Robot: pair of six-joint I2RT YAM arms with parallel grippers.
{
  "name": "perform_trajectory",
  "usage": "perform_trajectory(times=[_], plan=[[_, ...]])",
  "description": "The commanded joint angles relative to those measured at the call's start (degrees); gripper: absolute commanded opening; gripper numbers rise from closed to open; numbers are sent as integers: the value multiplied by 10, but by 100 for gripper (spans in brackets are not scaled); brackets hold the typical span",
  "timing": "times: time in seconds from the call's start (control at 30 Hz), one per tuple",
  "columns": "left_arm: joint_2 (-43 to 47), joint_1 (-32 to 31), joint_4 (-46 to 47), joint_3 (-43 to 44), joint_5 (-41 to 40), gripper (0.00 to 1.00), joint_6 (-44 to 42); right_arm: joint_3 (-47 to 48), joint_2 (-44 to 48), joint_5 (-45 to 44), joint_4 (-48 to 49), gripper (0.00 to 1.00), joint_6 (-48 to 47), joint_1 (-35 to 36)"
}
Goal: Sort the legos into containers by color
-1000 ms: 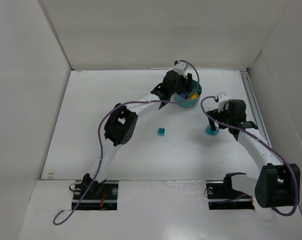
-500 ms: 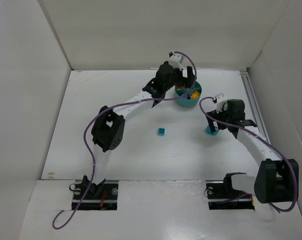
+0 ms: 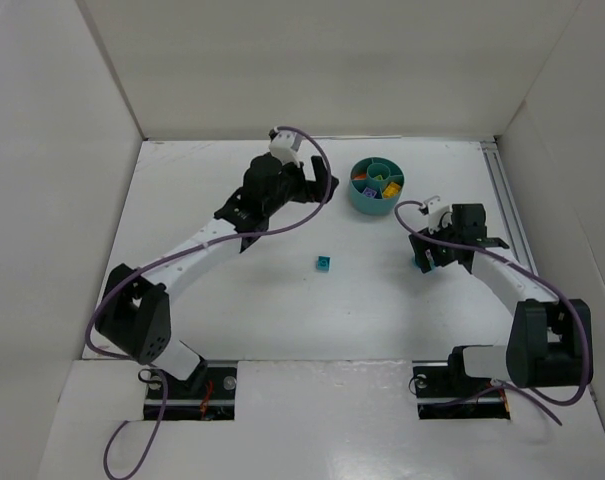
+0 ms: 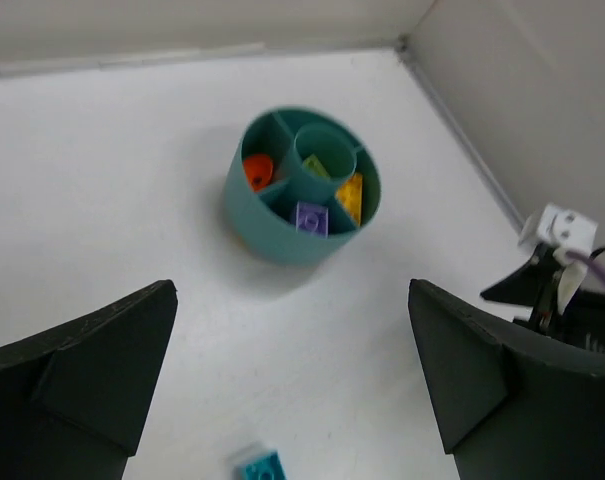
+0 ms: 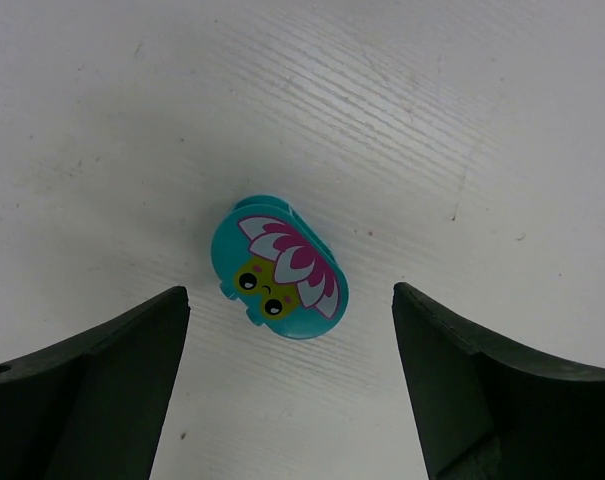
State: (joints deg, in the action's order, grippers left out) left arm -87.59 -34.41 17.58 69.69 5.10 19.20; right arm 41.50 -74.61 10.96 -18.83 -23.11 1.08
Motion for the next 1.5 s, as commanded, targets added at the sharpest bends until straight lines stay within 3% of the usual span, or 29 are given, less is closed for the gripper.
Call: perform_trajectory(times=[0.0, 0.2, 0.37, 0.47, 0.63, 0.77, 0.9, 1.07, 1.3, 1.4, 1.47], plan=[[50, -5, -6, -63, 4, 100, 36, -9, 3, 9, 19, 87, 6, -6], [100, -5, -24, -130, 10, 100, 44, -9, -28, 32, 53, 82, 6, -11], [137, -5, -30, -162, -4, 100, 50, -9, -39, 32, 67, 67, 11, -11], [151, -5, -35, -174, -15, 100, 50, -9, -39, 32, 67, 67, 6, -11], [156, -5, -40, -184, -20, 100, 50, 21, -44, 26, 24, 78, -41, 0], [151, -5, -40, -185, -20, 100, 44, 56, -61, -78, -22, 80, -53, 49], [140, -5, -40, -185, -20, 100, 39, 84, -87, -78, -38, 80, -68, 75], [129, -5, -53, -179, -27, 99, 28, 118, -137, -75, -59, 71, -90, 81], [129, -5, -60, -179, -38, 99, 22, 146, -157, -86, -93, 71, -83, 81], [124, -5, -60, -179, -44, 99, 22, 152, -172, -97, -105, 61, -77, 81], [124, -5, -60, -174, -44, 97, 22, 152, -172, -97, -105, 59, -77, 81]])
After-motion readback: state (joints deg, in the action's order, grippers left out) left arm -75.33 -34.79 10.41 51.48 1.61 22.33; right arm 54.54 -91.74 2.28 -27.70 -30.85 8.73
